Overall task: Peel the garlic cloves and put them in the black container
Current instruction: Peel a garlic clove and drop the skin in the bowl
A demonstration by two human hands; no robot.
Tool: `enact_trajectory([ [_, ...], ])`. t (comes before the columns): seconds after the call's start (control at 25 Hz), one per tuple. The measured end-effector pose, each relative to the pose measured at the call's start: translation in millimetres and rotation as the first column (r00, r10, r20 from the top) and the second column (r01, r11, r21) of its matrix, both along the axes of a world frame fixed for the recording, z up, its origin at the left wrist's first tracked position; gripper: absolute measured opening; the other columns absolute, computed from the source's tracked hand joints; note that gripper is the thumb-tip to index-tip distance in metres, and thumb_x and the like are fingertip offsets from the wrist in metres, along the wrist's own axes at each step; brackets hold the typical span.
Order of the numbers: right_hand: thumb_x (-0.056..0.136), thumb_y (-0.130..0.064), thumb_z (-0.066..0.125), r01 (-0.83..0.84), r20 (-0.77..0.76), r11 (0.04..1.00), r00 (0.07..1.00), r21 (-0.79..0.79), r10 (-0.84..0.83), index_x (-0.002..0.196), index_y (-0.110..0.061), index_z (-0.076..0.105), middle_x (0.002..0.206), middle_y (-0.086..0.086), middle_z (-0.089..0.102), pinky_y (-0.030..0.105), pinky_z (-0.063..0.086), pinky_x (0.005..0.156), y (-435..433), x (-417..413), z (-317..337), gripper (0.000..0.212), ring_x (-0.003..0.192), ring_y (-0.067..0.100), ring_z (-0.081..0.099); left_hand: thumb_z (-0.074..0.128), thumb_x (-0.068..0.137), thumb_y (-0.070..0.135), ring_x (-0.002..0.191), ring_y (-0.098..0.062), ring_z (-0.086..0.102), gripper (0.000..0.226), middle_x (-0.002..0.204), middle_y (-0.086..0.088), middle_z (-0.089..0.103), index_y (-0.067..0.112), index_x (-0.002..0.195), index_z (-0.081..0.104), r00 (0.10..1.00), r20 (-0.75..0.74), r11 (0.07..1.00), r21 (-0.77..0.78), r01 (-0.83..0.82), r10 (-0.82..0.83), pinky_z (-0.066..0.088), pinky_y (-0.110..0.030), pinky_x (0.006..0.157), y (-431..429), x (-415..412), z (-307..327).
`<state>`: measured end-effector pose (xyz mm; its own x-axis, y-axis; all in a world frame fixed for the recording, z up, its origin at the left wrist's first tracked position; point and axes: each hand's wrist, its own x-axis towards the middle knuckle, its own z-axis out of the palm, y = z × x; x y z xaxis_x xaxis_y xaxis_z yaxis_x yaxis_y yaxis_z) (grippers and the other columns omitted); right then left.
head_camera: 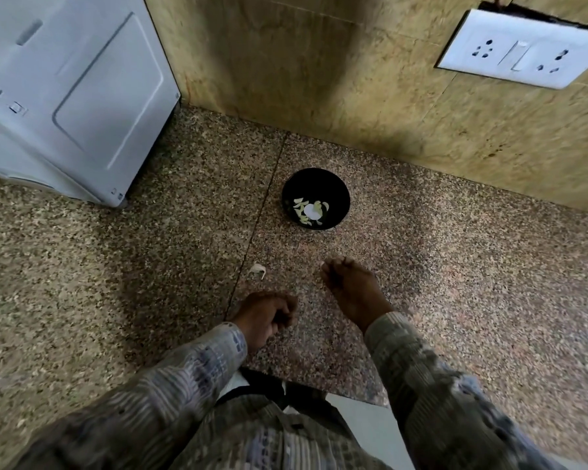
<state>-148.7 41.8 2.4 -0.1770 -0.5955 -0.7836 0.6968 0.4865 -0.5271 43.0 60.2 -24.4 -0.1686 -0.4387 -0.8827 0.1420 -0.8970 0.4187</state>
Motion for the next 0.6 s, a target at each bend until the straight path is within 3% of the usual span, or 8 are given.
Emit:
enact_trajectory([
  [0.12, 0.106, 0.002, 0.046, -0.039, -0.094, 0.998, 0.995, 0.048, 0.044, 0.091, -0.007, 0.057, 0.102, 0.015, 0.070, 0.035, 0.058, 0.081, -7.6, 4.2, 7.8, 0.022, 0.093, 0.025, 0.068, 0.037, 0.085, -0.015, 0.059, -0.024, 0.052, 0.035, 0.073, -0.014, 0.064, -0.004, 0.077, 0.069, 0.999, -0.022, 0.998, 0.045, -0.043, 0.044, 0.047, -0.033, 0.054, 1.9, -1.0, 2.4],
  [0.2, 0.101, 0.001, 0.057, -0.109, -0.288, 0.990, 0.949, 0.091, 0.131, 0.090, -0.008, 0.066, 0.092, 0.013, 0.072, 0.035, 0.060, 0.075, 3.3, 6.1, 9.5, 0.017, 0.083, 0.024, 0.067, 0.034, 0.088, -0.009, 0.056, -0.022, 0.048, 0.035, 0.067, -0.013, 0.060, -0.002, 0.077, 0.067, 0.989, -0.106, 0.992, 0.087, -0.089, 0.099, 0.041, -0.031, 0.055, 2.7, 0.0, 4.9],
  [0.24, 0.097, -0.002, 0.066, -0.177, -0.431, 0.976, 0.877, 0.128, 0.215, 0.089, -0.011, 0.073, 0.087, 0.009, 0.074, 0.037, 0.061, 0.075, 13.0, 7.4, 9.7, 0.014, 0.080, 0.023, 0.068, 0.034, 0.090, -0.003, 0.055, -0.020, 0.046, 0.034, 0.066, -0.011, 0.058, 0.000, 0.079, 0.066, 0.979, -0.166, 0.989, 0.108, -0.098, 0.115, 0.039, -0.029, 0.054, 3.4, 1.3, 5.4],
  [0.32, 0.090, -0.009, 0.078, -0.353, -0.646, 0.911, 0.648, 0.214, 0.403, 0.091, -0.020, 0.081, 0.085, -0.001, 0.079, 0.038, 0.064, 0.079, 34.7, 13.7, 9.4, 0.011, 0.079, 0.017, 0.073, 0.038, 0.094, 0.011, 0.053, -0.019, 0.045, 0.032, 0.065, -0.008, 0.054, 0.004, 0.082, 0.067, 0.962, -0.250, 0.986, 0.146, -0.078, 0.114, 0.037, -0.027, 0.051, 6.2, 2.1, 3.1],
  [0.44, 0.092, -0.010, 0.074, -0.610, -0.788, 0.733, 0.275, 0.299, 0.550, 0.105, -0.024, 0.082, 0.095, -0.004, 0.080, 0.026, 0.058, 0.081, 58.4, 24.7, 8.8, 0.021, 0.086, 0.012, 0.075, 0.049, 0.101, 0.031, 0.051, -0.018, 0.040, 0.037, 0.061, -0.004, 0.048, 0.011, 0.073, 0.062, 0.974, -0.216, 0.986, 0.160, -0.033, 0.067, 0.033, -0.026, 0.047, 13.9, -7.5, -6.1],
  [0.52, 0.096, -0.008, 0.065, -0.699, -0.871, 0.612, -0.032, 0.370, 0.490, 0.116, -0.021, 0.079, 0.105, 0.001, 0.079, 0.022, 0.054, 0.080, 66.7, 23.6, 2.0, 0.027, 0.091, 0.016, 0.074, 0.055, 0.101, 0.037, 0.047, -0.016, 0.036, 0.040, 0.058, -0.002, 0.044, 0.015, 0.068, 0.055, 0.997, -0.074, 0.997, 0.074, 0.000, 0.006, 0.028, -0.026, 0.044, 20.3, -12.7, -13.9],
  [0.6, 0.097, -0.006, 0.058, -0.685, -0.883, 0.602, -0.130, 0.409, 0.452, 0.122, -0.020, 0.076, 0.118, 0.002, 0.076, 0.018, 0.055, 0.080, 65.2, 7.4, -10.2, 0.033, 0.095, 0.016, 0.073, 0.062, 0.095, 0.044, 0.046, -0.016, 0.038, 0.048, 0.056, -0.002, 0.047, 0.010, 0.062, 0.054, 0.975, 0.210, 0.979, -0.171, 0.107, -0.070, 0.030, -0.031, 0.045, 30.6, -6.8, -19.7],
])
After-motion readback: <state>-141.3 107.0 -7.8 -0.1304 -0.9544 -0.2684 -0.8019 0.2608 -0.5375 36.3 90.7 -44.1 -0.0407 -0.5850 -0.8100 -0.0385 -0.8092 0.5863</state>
